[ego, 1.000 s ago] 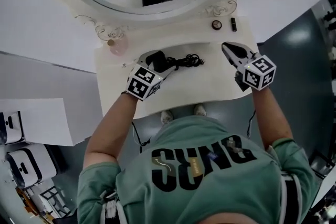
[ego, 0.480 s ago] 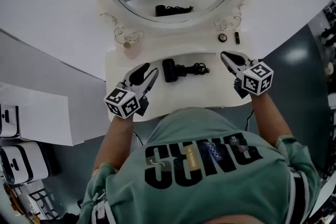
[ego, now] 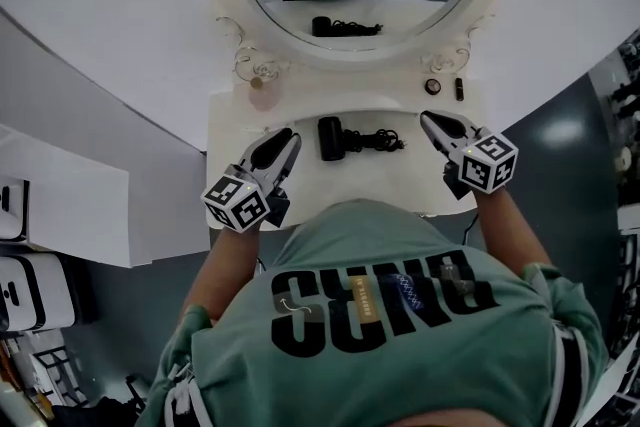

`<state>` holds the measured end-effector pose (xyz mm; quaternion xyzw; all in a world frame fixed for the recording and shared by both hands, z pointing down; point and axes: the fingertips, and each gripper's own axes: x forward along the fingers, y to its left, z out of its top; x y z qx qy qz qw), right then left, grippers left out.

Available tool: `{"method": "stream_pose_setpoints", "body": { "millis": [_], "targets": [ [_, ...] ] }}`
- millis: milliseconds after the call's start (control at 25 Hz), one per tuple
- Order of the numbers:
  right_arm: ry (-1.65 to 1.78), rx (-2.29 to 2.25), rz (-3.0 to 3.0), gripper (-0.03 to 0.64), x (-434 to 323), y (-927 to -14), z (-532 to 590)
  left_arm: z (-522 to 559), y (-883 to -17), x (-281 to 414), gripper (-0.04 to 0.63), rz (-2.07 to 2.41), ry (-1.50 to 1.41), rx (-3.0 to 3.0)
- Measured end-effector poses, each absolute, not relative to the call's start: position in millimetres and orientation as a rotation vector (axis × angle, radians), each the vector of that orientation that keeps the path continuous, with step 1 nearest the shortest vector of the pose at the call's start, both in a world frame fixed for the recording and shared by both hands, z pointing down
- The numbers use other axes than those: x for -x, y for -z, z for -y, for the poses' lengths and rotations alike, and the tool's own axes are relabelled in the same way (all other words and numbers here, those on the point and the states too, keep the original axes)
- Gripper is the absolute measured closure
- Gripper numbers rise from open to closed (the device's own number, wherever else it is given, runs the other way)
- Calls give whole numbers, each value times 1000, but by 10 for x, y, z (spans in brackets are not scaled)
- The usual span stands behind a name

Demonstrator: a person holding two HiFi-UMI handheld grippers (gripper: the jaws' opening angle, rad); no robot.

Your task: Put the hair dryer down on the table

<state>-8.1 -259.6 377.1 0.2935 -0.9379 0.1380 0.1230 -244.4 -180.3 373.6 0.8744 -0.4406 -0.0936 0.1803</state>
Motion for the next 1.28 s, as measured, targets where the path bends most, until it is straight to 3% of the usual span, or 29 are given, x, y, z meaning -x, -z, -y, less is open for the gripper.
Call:
{"method": "stream_pose_setpoints", "body": {
  "millis": [240, 1280],
  "targets": [
    [-406, -850, 2739, 623, 134, -3807, 2617, 1775, -3765, 2456, 584, 1263, 264, -2471],
    [-421, -894, 2710, 624, 67, -3928, 2691, 1850, -3728, 2426, 588, 1274, 253, -2483]
  ]
}}
